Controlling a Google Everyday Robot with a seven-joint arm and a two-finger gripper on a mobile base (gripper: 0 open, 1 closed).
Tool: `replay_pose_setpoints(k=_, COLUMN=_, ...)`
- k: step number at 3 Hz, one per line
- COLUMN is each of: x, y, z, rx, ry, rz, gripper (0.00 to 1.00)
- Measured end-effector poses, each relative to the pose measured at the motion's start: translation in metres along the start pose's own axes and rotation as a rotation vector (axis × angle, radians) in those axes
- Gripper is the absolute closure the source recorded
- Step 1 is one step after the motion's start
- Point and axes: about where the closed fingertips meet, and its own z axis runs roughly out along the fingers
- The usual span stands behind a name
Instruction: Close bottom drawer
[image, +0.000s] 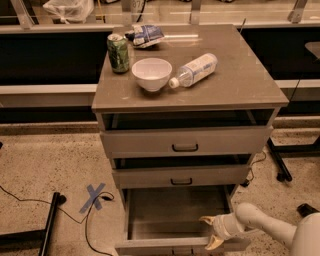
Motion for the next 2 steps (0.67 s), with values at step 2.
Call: replay_pose_setpoints(k=2, x=-0.001, y=-0.04, z=0.006, rx=0.027, ry=-0.015, rz=-0.012, gripper=0.28)
